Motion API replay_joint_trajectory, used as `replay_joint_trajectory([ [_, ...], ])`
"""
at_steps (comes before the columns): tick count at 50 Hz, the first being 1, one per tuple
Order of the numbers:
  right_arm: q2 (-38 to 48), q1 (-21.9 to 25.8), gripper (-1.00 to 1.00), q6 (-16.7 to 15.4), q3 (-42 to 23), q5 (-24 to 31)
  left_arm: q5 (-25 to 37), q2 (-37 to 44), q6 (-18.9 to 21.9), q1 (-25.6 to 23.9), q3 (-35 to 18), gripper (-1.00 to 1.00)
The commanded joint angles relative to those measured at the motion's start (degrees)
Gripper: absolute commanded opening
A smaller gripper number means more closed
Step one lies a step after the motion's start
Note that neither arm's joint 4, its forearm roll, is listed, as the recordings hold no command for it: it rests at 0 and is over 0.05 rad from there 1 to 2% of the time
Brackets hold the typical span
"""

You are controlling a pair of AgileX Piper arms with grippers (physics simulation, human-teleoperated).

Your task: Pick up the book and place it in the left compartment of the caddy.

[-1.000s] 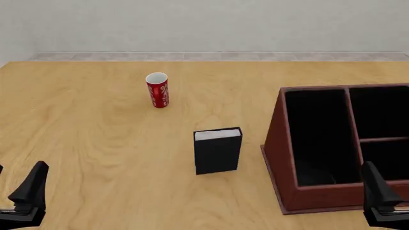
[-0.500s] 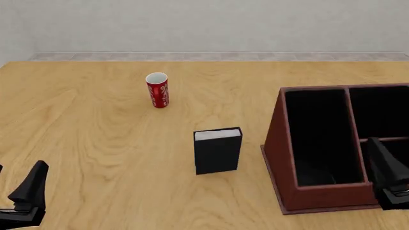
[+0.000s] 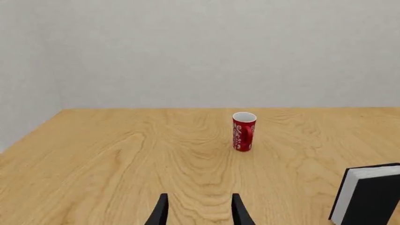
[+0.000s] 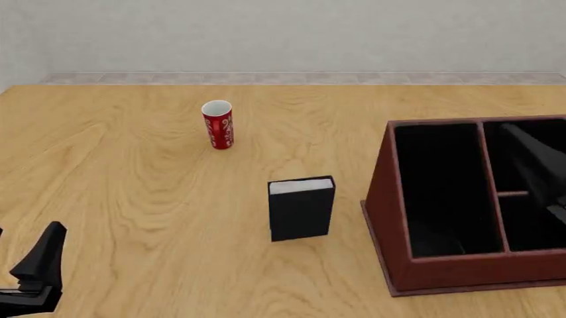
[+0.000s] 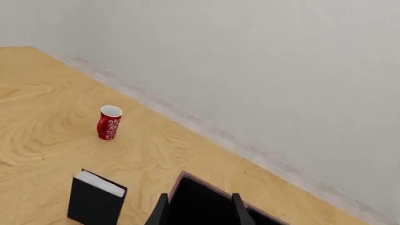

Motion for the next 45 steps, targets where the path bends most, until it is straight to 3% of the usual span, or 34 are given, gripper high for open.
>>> replay_joint_trajectory([
  [1,6.3,4.7,1.0,-7.6,-9.2,5.6,0.5,-0.4,0.1,0.0,-0.1,1.0],
  [4,8.3,6.2,1.0,-11.0,-10.9,6.7,0.4,-0.4,0.0,0.0,0.0,1.0],
  [9,11.0,7.7,1.0,-12.8,-14.9,9.3,0.4,-0.4,0.1,0.0,0.0,1.0],
  [10,12.2,8.7,1.0,-16.7,-15.3,10.0,0.4,-0.5,0.2,0.0,0.0,1.0],
  [20,17.8,11.8,1.0,-19.9,-20.1,15.0,0.1,-0.2,0.0,0.0,0.1,1.0],
  [21,18.8,12.5,1.0,-21.9,-20.0,16.0,0.1,-0.4,0.2,0.0,0.1,1.0],
  [23,19.3,13.7,1.0,-23.1,-20.6,16.0,0.1,-0.3,0.1,0.0,0.2,1.0],
  [34,26.0,18.5,1.0,-23.6,-25.3,20.5,0.1,-0.4,0.1,0.0,0.3,1.0],
  [39,28.7,20.4,1.0,-26.1,-27.0,21.8,0.1,-0.5,0.2,0.0,0.3,1.0],
  [45,32.7,21.7,1.0,-22.6,-30.9,25.5,0.2,-0.5,0.2,0.0,0.2,1.0],
])
